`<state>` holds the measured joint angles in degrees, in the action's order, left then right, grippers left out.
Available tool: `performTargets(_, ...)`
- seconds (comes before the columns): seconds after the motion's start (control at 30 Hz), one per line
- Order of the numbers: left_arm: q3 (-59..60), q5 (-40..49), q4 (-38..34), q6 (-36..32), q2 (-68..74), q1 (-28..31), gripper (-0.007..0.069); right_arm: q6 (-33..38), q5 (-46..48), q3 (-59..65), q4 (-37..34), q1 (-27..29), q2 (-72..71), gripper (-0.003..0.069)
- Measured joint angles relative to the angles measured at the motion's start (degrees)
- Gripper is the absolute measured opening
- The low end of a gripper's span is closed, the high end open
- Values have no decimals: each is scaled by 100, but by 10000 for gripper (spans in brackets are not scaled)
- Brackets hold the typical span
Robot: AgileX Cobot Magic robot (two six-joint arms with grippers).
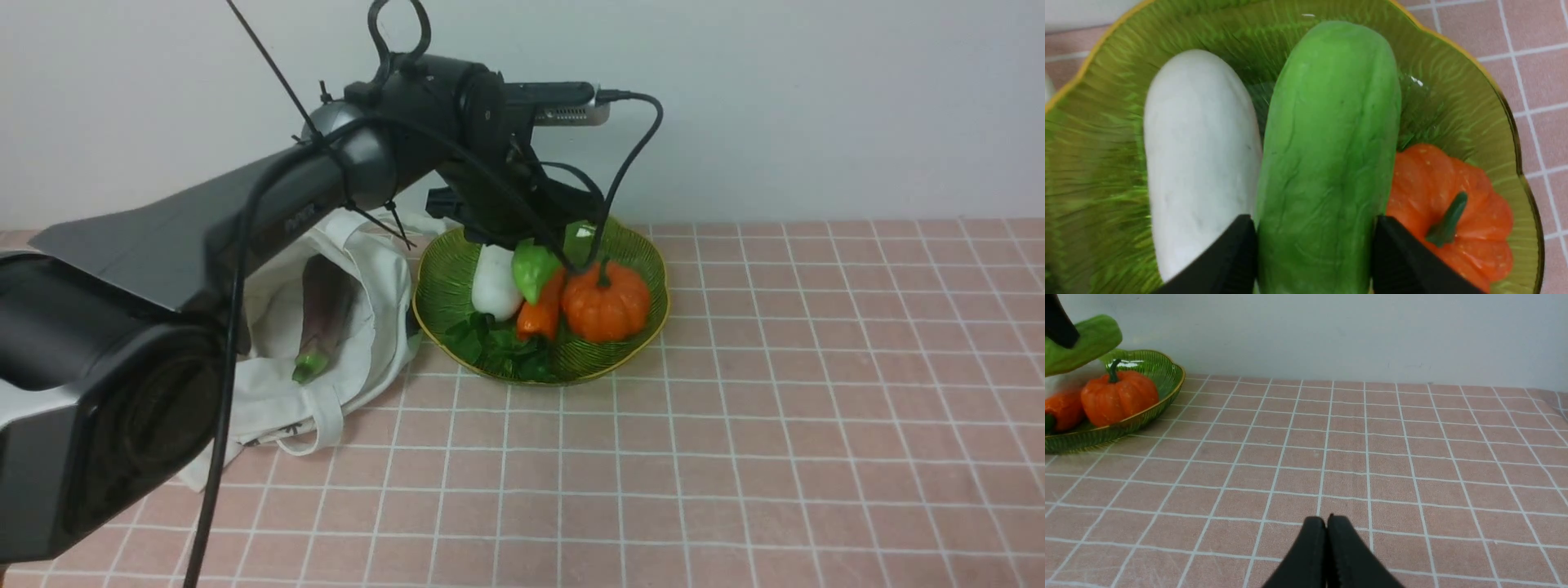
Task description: Take vegetables from bag on pink coffee tablecloth place on plate.
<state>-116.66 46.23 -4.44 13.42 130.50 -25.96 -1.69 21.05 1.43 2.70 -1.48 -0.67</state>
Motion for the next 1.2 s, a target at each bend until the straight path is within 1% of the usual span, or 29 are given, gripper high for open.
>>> performTargets(0.03, -7, -5, 11, 15, 0, 6, 374, 0, 0, 0, 0, 0, 0, -15)
performTargets(0.07, -7, 3, 23, 27, 0, 5, 424, 0, 0, 0, 0, 0, 0, -15)
performTargets(0.1, -7, 36, 23, 27, 0, 5, 449, 0, 0, 0, 0, 0, 0, -15)
performTargets(0.13, -7, 138, 23, 46, -12, 7, 493, 0, 0, 0, 0, 0, 0, -15)
performTargets(0.2, -7, 257, 23, 58, -39, 7, 514, 0, 0, 0, 0, 0, 0, -15)
performTargets(0.27, -49, 605, 34, 63, -122, 7, 538, 0, 0, 0, 0, 0, 0, -15)
performTargets(0.33, -237, 1182, 178, 63, -373, 7, 540, 0, 0, 0, 0, 0, 0, -15)
performTargets(0.37, -256, 1228, 198, 63, -400, 7, 538, 0, 0, 0, 0, 0, 0, -15)
performTargets(0.43, -545, 1863, 486, -54, -816, 1, 488, 0, 0, 0, 0, 0, 0, -15)
performTargets(0.47, -572, 1918, 513, -77, -858, 1, 472, 0, 0, 0, 0, 0, 0, -15)
performTargets(0.5, -746, 2203, 691, -242, -1154, -4, 419, 0, 0, 0, 0, 0, 0, -15)
performTargets(0.53, -849, 2347, 831, -484, -1421, -5, 341, 0, 0, 0, 0, 0, 0, -15)
performTargets(0.57, -891, 2424, 938, -679, -1701, -10, 279, 0, 0, 0, 0, 0, 0, -15)
performTargets(0.63, -869, 2474, 946, -819, -2093, -10, 160, 0, 0, 0, 0, 0, 0, -15)
performTargets(0.67, -857, 2481, 934, -841, -2189, -10, 147, 0, 0, 0, 0, 0, 0, -15)
performTargets(0.7, -699, 2495, 799, -873, -2595, -24, 62, 0, 0, 0, 0, 0, 0, -15)
performTargets(0.73, -573, 2519, 690, -901, -2804, -43, 33, 0, 0, 0, 0, 0, 0, -15)
performTargets(0.77, -501, 2526, 632, -907, -2913, -58, 24, 0, 0, 0, 0, 0, 0, -15)
performTargets(0.83, 186, 2559, 256, -928, -3676, -189, -1, 0, 0, 0, 0, 0, 0, -15)
performTargets(0.87, 245, 2559, 233, -930, -3729, -215, -3, 0, 0, 0, 0, 0, 0, -15)
performTargets(0.93, 1031, 2567, 44, -946, -4406, -402, -5, 0, 0, 0, 0, 0, 0, -15)
performTargets(1.03, 2133, 2567, 11, -946, -5012, -654, -5, 0, 0, 0, 0, 0, 0, -15)
performTargets(1.07, 2665, 2548, 11, -940, -5225, -779, -5, 0, 0, 0, 0, 0, 0, -15)
performTargets(1.13, 3411, 2290, 11, -884, -5599, -974, -5, 0, 0, 0, 0, 0, 0, -15)
performTargets(1.2, 4238, 1805, 11, -774, -5974, -1136, -5, 0, 0, 0, 0, 0, 0, -15)
